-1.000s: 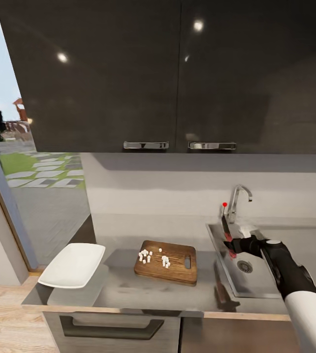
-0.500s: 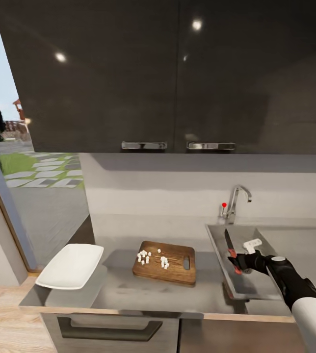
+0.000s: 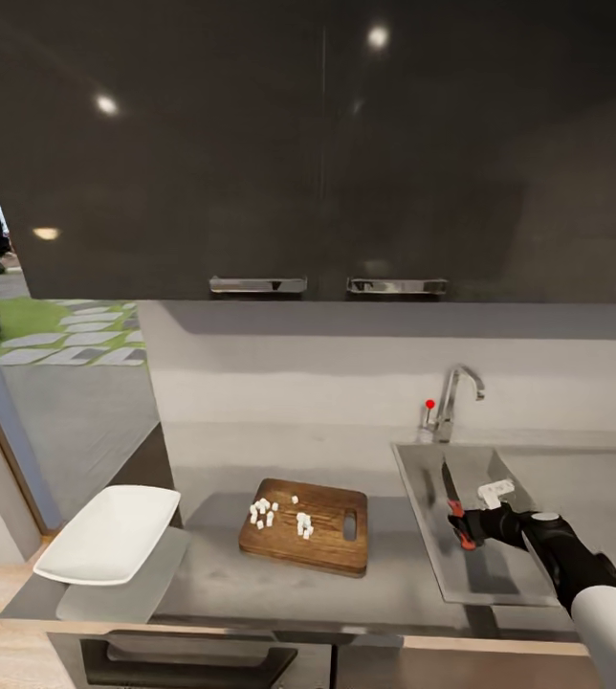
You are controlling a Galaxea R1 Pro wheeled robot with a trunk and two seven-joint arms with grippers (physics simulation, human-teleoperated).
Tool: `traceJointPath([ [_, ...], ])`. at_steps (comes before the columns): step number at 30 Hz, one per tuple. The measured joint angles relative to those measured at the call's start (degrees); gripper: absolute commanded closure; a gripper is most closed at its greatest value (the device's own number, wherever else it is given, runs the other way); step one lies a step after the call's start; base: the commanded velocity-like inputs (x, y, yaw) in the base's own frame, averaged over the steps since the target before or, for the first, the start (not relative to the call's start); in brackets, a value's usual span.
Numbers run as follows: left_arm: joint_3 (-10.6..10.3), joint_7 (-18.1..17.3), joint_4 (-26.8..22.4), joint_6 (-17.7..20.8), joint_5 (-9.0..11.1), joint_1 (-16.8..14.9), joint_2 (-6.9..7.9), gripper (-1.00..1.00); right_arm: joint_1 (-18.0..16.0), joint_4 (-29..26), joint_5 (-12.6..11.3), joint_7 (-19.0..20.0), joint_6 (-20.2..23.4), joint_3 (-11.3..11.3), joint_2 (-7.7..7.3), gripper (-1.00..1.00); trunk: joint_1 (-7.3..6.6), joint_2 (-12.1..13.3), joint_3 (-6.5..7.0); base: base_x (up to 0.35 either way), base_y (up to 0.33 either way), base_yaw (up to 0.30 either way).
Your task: In the kitchen, take the Vidalia onion out of the sink, dice it on the chopping board with the paring knife, put the diced onion into the bowl on the countertop, then place both the paring knife and the chopping board into the sink.
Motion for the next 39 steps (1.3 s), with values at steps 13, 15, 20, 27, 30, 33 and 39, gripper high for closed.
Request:
traceJointPath([
  [13, 0.00, 0.00, -0.07, 0.00, -0.04, -0.03, 0.00, -1.00, -0.02, 4.17, -0.07, -2.68, -4.69, -0.62, -0.34, 1.00, 0.00, -0.01, -1.18, 0.000, 0.000, 0.000],
  [15, 0.00, 0.00, -0.06, 0.00, -0.04, -0.03, 0.00, -1.00, -0.01, 3.93, -0.04, -3.01, -4.68, -0.56, -0.25, 1.00, 0.00, -0.01, -1.37, 0.000, 0.000, 0.000],
  [20, 0.00, 0.00, -0.05, 0.00, -0.04, -0.01, 0.00, -1.00, -0.01, 3.85, -0.18, -4.02, -4.66, -0.47, 0.01, 1.00, 0.00, -0.01, -1.83, 0.000, 0.000, 0.000],
  [27, 0.00, 0.00, -0.06, 0.00, -0.04, 0.02, 0.00, -1.00, 0.01, 3.77, -0.21, -4.17, -4.67, -0.51, 0.22, 1.00, -0.01, 0.04, -2.42, 0.000, 0.000, 0.000],
  [30, 0.00, 0.00, -0.05, 0.00, -0.04, 0.01, 0.00, -1.00, 0.01, 3.70, -0.22, -4.21, -4.67, -0.51, 0.23, 1.00, -0.01, 0.06, -2.67, 0.000, 0.000, 0.000],
  [33, 0.00, 0.00, -0.05, 0.00, -0.04, -0.01, 0.00, -1.00, 0.02, 3.68, -0.22, -4.26, -4.60, -0.51, 0.23, 1.00, -0.02, 0.08, -2.92, 0.000, 0.000, 0.000],
  [39, 0.00, 0.00, -0.05, 0.00, -0.04, -0.01, 0.00, -1.00, 0.03, 3.68, -0.22, -4.27, -4.50, -0.51, 0.23, 1.00, -0.04, 0.08, -3.47, 0.165, 0.000, 0.000],
])
